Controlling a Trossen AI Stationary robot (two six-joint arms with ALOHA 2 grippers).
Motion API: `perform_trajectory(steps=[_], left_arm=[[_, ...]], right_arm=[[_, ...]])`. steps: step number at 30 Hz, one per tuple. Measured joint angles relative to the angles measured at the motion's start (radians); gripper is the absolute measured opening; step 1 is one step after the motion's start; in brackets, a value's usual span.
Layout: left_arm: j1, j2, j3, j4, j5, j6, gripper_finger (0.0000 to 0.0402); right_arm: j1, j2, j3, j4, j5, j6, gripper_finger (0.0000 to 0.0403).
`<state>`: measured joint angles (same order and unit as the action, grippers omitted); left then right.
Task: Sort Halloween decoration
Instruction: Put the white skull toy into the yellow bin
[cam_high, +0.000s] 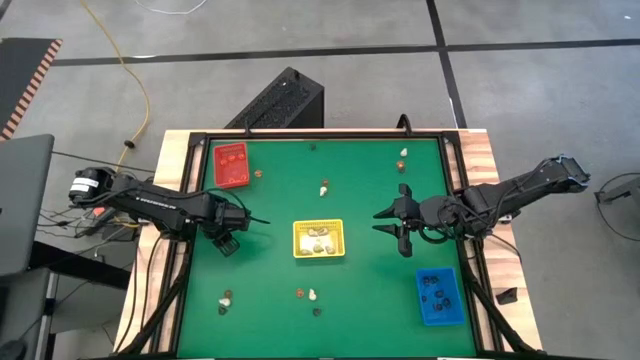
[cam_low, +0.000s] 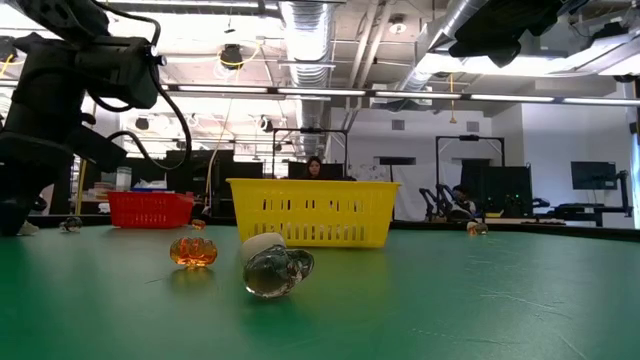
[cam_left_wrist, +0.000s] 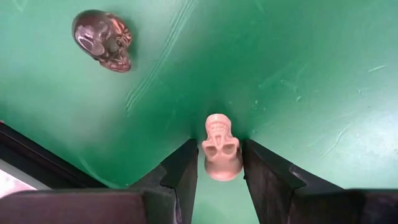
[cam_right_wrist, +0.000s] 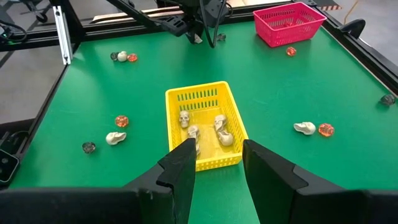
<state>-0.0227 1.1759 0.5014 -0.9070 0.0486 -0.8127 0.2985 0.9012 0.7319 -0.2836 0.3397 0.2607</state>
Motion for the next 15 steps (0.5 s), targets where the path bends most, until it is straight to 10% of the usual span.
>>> perform_trajectory(steps=[15], left_arm=[[-0.010,-0.001,0.005,0.212,0.123,0.000,0.0065]], right_arm=[[0.000,0.000,0.000,0.000,0.000,-0.001,0.0164]])
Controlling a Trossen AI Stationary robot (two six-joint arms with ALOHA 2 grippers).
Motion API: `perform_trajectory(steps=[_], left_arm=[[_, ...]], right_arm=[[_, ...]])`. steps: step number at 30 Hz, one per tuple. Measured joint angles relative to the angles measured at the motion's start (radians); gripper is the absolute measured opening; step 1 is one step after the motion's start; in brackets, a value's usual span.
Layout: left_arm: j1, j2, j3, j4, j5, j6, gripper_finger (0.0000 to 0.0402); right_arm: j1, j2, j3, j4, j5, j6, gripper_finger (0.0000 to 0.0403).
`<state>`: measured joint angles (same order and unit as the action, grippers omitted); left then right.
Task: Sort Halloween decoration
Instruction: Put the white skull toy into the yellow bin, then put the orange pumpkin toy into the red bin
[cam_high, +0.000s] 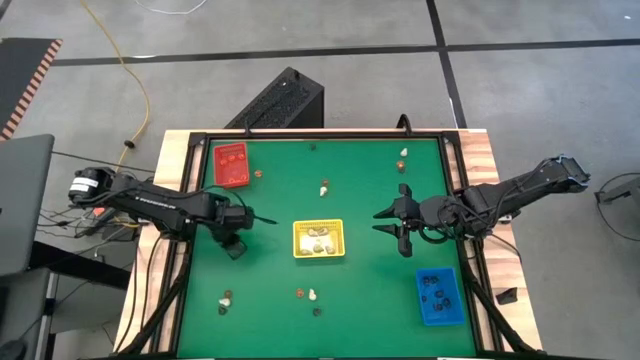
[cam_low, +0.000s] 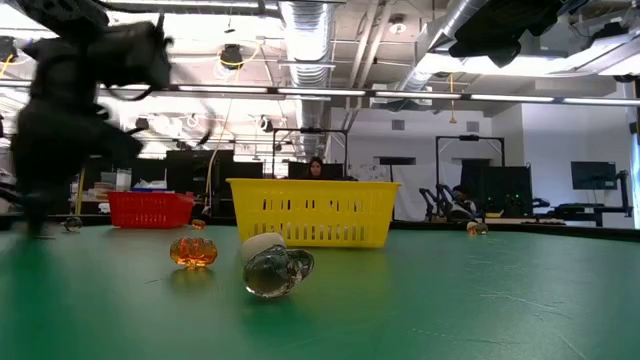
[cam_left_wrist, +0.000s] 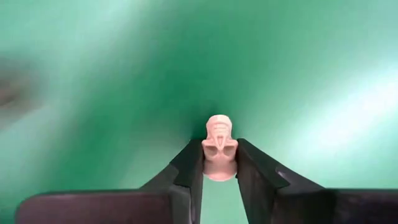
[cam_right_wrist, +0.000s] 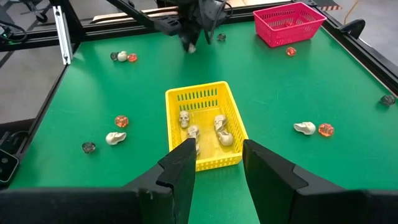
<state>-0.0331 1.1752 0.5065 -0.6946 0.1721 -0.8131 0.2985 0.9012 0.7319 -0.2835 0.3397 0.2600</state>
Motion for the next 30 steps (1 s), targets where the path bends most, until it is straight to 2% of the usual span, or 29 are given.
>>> perform_trajectory(steps=[3,6,8,10,13,19,24,30], left_arm=[[-0.034,0.000,0.027,0.277,0.048,0.015,0.0075],[-0.080,0.002,0.058,0.575,0.032,0.053,0.0073],[-0.115,0.011,0.081,0.750,-0.060,0.103,0.0068],[-0.150,0.040,0.112,0.821,-0.164,0.181,0.0065],[-0.179,0.128,0.172,0.826,-0.268,0.280,0.0067],[-0.179,0.351,0.334,0.806,-0.344,0.446,0.0099],[-0.167,0.455,0.501,0.618,-0.345,0.553,0.0141],[-0.143,0.475,0.655,0.368,-0.424,0.610,0.0184]], right_arm=[[0.000,0.000,0.000,0.000,0.000,-0.002,0.0164],[0.000,0.000,0.000,0.001,0.000,-0.002,0.0164],[-0.002,0.000,0.000,0.003,0.001,-0.003,0.0164],[-0.007,0.000,0.000,0.004,0.001,-0.006,0.0164],[-0.014,0.000,0.000,0.005,0.002,-0.006,0.0164],[-0.014,0.000,0.000,0.010,0.002,-0.006,0.0164],[-0.014,0.001,0.000,-0.001,0.002,-0.005,0.0164],[-0.012,0.004,0.000,-0.003,0.001,-0.005,0.0164]])
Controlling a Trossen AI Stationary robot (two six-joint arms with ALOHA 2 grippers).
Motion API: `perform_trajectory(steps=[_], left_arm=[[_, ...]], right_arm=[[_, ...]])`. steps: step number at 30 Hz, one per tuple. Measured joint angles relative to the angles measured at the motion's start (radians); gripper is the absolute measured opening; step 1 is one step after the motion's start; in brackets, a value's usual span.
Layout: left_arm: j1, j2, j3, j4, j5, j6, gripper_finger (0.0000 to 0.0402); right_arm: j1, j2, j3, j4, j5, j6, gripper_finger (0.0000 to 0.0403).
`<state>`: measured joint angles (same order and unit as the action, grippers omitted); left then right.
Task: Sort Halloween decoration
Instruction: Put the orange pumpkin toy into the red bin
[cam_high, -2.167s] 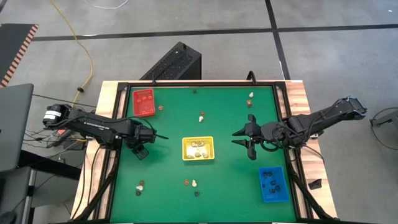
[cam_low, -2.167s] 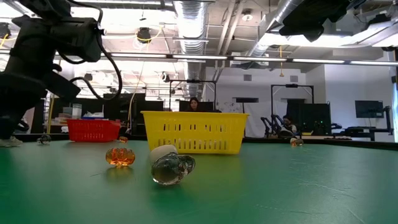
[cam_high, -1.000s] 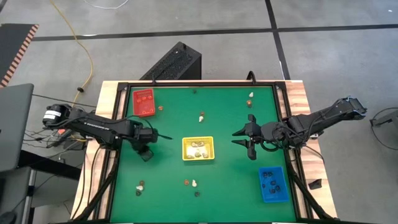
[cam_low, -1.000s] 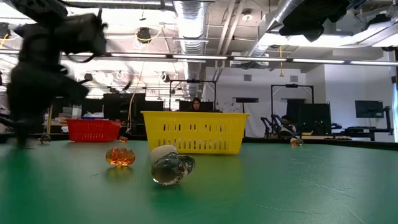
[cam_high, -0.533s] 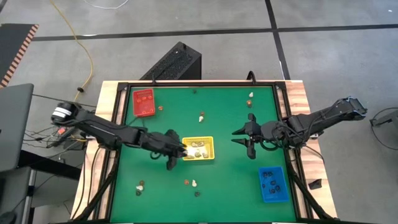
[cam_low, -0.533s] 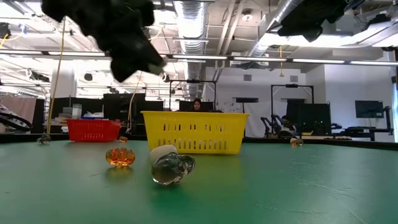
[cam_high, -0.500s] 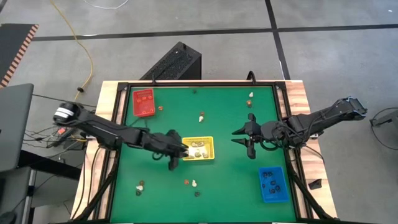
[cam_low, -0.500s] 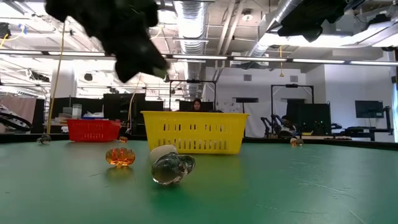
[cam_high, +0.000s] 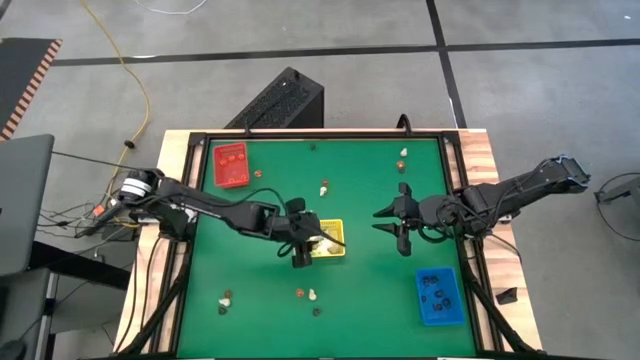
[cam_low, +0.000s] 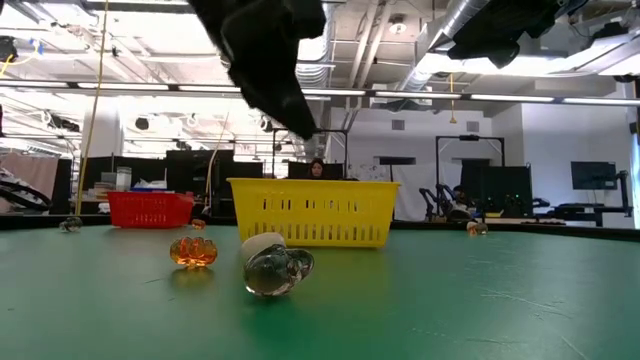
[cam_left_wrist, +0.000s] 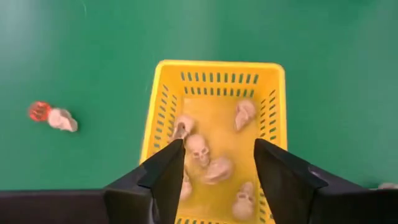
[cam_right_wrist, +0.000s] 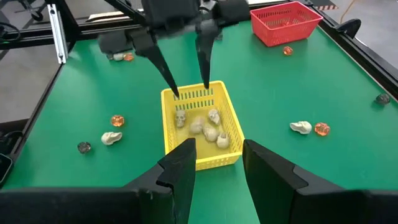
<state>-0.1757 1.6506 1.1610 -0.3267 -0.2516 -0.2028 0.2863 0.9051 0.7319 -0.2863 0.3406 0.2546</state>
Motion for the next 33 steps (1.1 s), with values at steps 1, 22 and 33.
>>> perform_trajectory(steps=[1,22,33], left_arm=[[0.000,-0.008,0.020,-0.027,0.002,0.008,0.0189],[-0.369,-0.107,-0.021,-0.707,0.256,-0.472,0.0192],[-0.564,-0.106,-0.119,-0.462,0.317,-0.430,0.0191]], right_arm=[[0.000,0.000,0.000,-0.001,0.000,0.000,0.0164],[0.001,0.000,0.000,0.004,-0.002,0.045,0.0164],[0.001,0.000,0.000,0.011,-0.002,0.044,0.0164]])
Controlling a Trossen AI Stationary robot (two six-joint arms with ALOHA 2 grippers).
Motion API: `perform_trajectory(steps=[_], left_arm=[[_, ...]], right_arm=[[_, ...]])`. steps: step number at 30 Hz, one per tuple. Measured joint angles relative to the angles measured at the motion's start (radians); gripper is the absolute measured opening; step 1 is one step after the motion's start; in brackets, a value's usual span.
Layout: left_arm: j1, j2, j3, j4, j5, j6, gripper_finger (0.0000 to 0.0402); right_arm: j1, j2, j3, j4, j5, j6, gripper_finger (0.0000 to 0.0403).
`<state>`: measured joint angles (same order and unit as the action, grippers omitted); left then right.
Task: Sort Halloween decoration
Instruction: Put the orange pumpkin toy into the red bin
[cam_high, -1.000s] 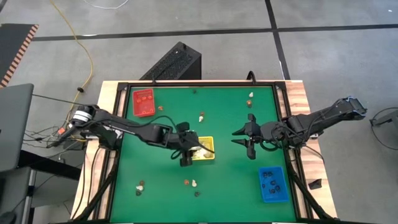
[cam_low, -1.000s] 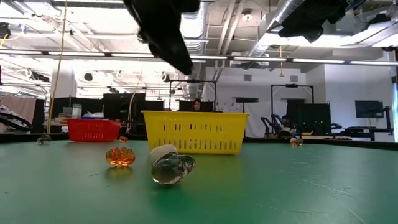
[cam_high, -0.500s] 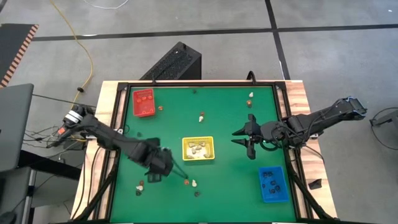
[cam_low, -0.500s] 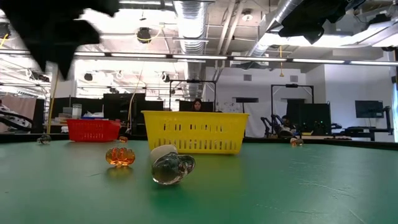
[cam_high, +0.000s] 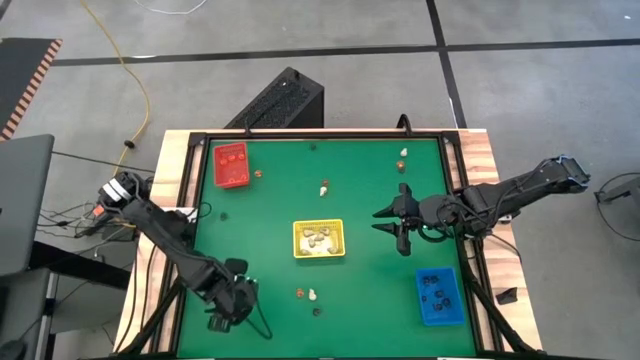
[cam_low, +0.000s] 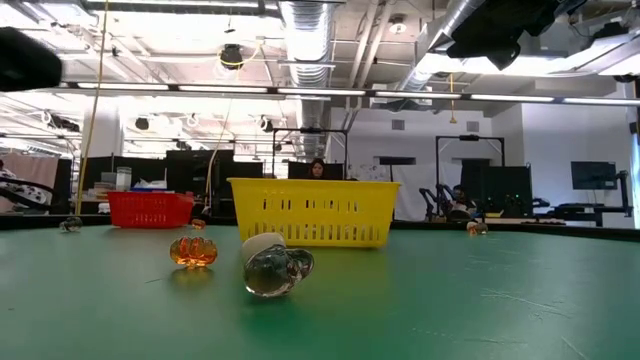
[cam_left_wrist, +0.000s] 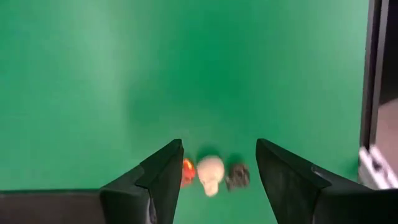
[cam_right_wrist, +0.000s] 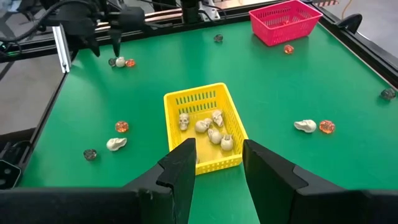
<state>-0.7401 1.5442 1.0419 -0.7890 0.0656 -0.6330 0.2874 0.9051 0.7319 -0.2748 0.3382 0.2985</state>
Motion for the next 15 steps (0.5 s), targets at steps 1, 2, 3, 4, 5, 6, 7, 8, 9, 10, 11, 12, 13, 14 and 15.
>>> perform_trajectory(steps=[1,2,3,4,5,6,7,8,9,10,11,12,13,14,15], left_arm=[[-0.010,0.000,-0.006,-0.004,0.002,-0.002,0.0191],[-0.019,0.000,-0.011,-0.008,0.002,-0.007,0.0191],[-0.024,0.000,-0.016,-0.009,0.001,-0.013,0.0191],[-0.028,0.000,-0.019,-0.008,-0.008,-0.023,0.0191],[-0.033,0.000,-0.024,-0.005,-0.021,-0.038,0.0191],[-0.033,0.000,-0.031,-0.004,-0.032,-0.048,0.0191],[-0.033,0.000,-0.041,-0.004,-0.040,-0.058,0.0191],[-0.034,0.000,-0.053,-0.005,-0.047,-0.066,0.0191],[-0.034,0.000,-0.066,-0.005,-0.050,-0.074,0.0191],[-0.034,0.000,-0.080,-0.005,-0.051,-0.085,0.0191],[-0.034,0.000,-0.093,-0.005,-0.049,-0.090,0.0191],[-0.034,0.000,-0.106,-0.004,-0.047,-0.092,0.0191],[-0.034,0.000,-0.117,-0.004,-0.047,-0.094,0.0191],[-0.034,0.000,-0.126,-0.001,-0.048,-0.094,0.0191],[-0.034,0.000,-0.134,0.003,-0.049,-0.096,0.0191]], right_arm=[[0.000,0.000,0.000,0.000,0.000,0.000,0.0164],[0.000,0.000,0.000,0.000,0.000,0.000,0.0164],[0.000,0.000,0.000,0.000,0.000,-0.002,0.0164],[0.000,0.000,0.000,0.000,0.000,-0.008,0.0164],[0.000,0.000,0.000,0.000,0.000,-0.011,0.0164],[0.000,0.000,0.000,-0.001,0.000,-0.012,0.0164],[0.000,0.000,0.000,-0.001,0.000,-0.014,0.0164],[0.000,0.000,0.000,-0.001,0.000,-0.014,0.0164],[0.000,0.000,0.000,-0.001,0.000,-0.016,0.0164],[0.000,0.000,0.000,-0.001,0.000,-0.016,0.0164],[0.000,0.000,0.000,-0.001,0.000,-0.016,0.0164],[0.000,0.000,0.000,-0.001,0.000,-0.016,0.0164],[0.000,0.000,0.000,-0.001,0.000,-0.016,0.0164],[0.000,0.000,0.000,-0.001,0.000,-0.017,0.0164],[0.000,0.000,0.000,-0.001,0.000,-0.018,0.0164]])
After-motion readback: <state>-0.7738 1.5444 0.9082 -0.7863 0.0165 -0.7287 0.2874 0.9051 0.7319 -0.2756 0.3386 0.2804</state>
